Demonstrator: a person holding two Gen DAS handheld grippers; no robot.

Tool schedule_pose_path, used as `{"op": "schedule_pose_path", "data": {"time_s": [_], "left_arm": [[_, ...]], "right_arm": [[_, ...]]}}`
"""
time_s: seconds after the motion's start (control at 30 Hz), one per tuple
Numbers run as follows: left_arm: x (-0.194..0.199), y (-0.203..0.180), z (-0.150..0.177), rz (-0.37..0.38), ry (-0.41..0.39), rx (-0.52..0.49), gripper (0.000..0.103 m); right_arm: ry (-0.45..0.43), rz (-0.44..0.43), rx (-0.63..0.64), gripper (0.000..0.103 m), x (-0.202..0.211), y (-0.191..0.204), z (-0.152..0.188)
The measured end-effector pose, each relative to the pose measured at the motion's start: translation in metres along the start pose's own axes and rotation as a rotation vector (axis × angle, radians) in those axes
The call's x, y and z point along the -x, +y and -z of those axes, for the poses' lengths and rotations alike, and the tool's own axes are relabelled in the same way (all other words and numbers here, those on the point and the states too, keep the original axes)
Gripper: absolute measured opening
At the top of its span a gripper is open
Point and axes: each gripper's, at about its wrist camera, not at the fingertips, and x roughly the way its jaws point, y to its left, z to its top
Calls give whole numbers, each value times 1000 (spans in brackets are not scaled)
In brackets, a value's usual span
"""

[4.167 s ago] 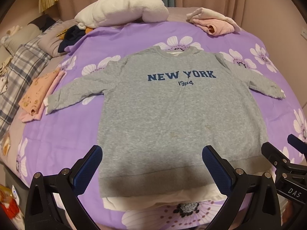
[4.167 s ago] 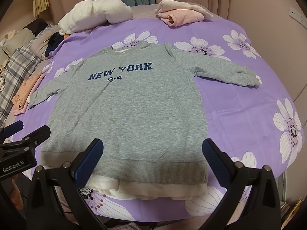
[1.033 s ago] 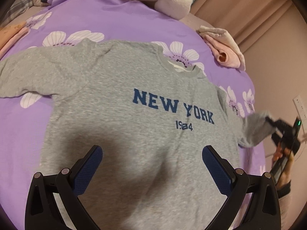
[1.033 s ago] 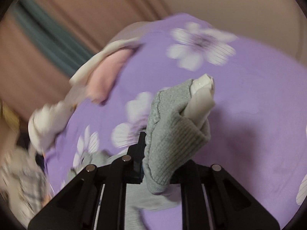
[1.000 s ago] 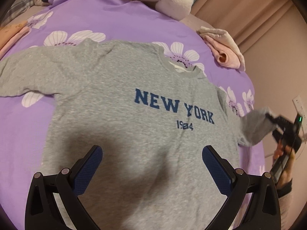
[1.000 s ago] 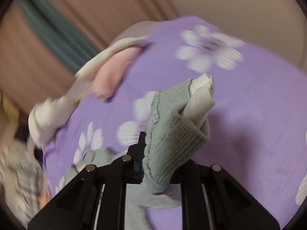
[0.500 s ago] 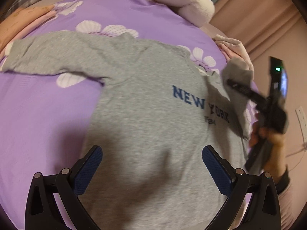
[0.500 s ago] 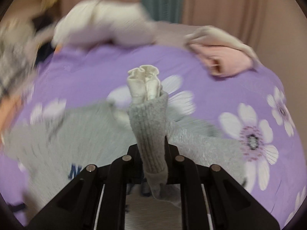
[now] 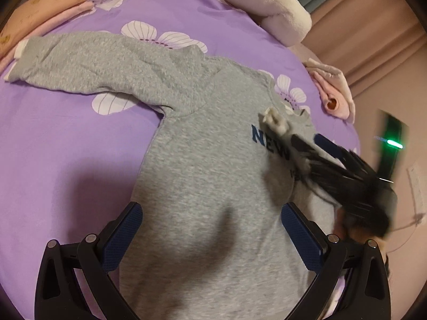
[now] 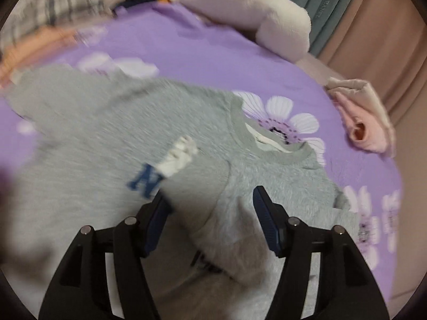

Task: Fold small clothes
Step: 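Carry the sleeve across the sweatshirt body with the right gripper and release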

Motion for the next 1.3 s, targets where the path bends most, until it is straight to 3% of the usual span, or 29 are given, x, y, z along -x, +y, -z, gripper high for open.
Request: {"op": "schedule_pose_path", "data": {"time_s": [0.1,0.2,0.3,0.43,0.5,0.57,0.67,0.73,0.87,1.0,1.1,1.3], "left_arm": [[2,5,-4,14,-12,28,103],[5,8,-8,10,-28,37,103],[7,10,-10,8,-34,46,103],[11,16,-14,22,-55,70,103],[15,28,-18,35,-82,116,103],[20,39,-23,47,-113,166,103],[25,56,-35,58,-162,225,103],[25,67,-45,62,-193,259,103],[14,92,-65,81,-223,354,103],[4,122,-72,175,-248,474,103],[6,137,-78,212,-306,506,103],[6,154,-107,163,-385,531,103]], "right_arm": [[-108,-174,-190,73,35,-30,-1],[-137,-233,-407,69,38,-65,4],[-75,-236,-493,33,13,-67,14],[-34,-243,-420,17,-13,-30,21],[-17,-223,-327,17,-28,-7,20],[80,-225,-297,17,-56,2,23],[75,-229,-322,15,-57,2,14],[59,-227,-336,20,-44,0,10],[15,-234,-321,21,-23,2,14],[-19,-247,-313,25,-6,-1,24],[-48,-271,-333,26,4,-11,32],[-89,-290,-370,31,19,-22,44]]}}
